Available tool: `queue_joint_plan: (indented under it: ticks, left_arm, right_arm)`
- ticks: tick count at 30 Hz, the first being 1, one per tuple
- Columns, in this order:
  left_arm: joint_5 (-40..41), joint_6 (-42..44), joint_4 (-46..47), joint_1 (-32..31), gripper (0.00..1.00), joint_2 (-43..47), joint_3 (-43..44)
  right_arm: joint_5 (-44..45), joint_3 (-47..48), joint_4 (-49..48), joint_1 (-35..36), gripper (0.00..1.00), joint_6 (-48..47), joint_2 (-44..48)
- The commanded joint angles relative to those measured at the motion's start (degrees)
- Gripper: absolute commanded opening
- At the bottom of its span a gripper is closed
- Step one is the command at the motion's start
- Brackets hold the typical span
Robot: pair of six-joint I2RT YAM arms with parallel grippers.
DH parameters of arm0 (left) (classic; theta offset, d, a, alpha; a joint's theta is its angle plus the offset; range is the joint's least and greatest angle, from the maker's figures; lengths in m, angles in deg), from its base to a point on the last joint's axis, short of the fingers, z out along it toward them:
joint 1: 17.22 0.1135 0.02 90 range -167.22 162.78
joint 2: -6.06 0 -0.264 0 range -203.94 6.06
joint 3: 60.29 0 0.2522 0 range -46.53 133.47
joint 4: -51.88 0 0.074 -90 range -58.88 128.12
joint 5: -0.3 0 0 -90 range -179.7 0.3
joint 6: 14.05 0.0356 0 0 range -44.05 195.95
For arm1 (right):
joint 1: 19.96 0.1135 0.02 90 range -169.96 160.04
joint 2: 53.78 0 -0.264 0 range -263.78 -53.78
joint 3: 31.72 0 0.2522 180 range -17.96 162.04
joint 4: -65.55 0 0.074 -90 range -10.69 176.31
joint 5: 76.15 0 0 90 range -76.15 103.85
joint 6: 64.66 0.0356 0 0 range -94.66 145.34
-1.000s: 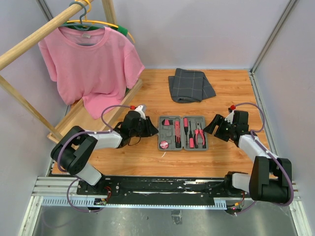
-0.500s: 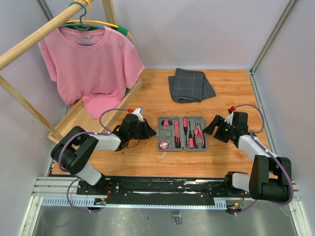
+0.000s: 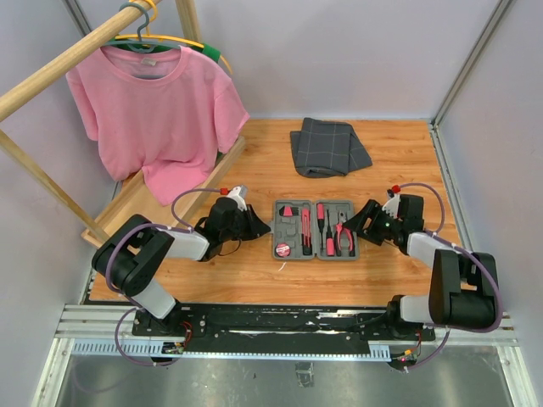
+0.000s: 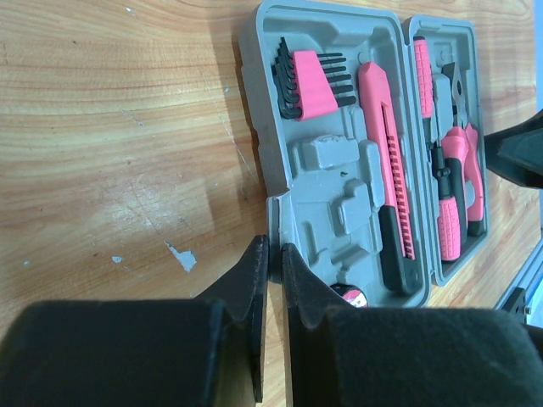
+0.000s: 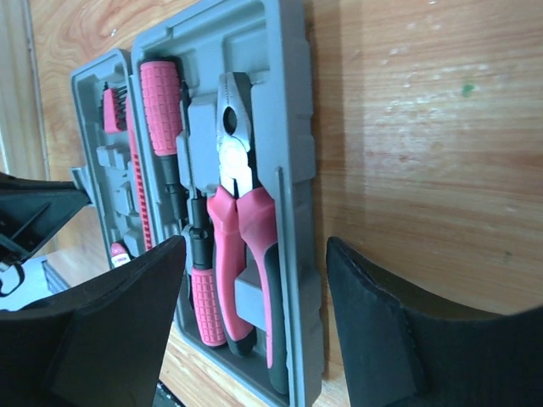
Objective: Sort the tools into containers
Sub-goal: Close the storage box at the center of the board.
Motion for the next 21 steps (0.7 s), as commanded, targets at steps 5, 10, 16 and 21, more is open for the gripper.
queue_joint_plan:
  ticks: [5, 10, 16, 21]
  left_arm:
    - [-0.15, 1.56, -2.0, 0.18, 0.0, -1.75, -1.13]
    - [-0.28, 1.53, -1.83, 0.1, 0.0, -1.93, -0.99]
    - [-0.55, 1.32, -1.48, -0.35, 0.01, -2.51, -0.42]
    - [-0.55, 0.97, -1.24, -0.89, 0.01, -3.0, 0.13]
  right_arm:
    - [-7.56, -0.52, -4.09, -0.85, 0.65, 2.73, 0.11]
    - [-8.88, 1.48, 0.2, -0.53, 0.65, 1.98, 4.17]
    - [-8.64, 4.76, 7.17, 1.27, 0.65, 1.02, 8.71]
    - [-6.97, 7.64, 11.45, 5.44, 0.65, 0.77, 11.14]
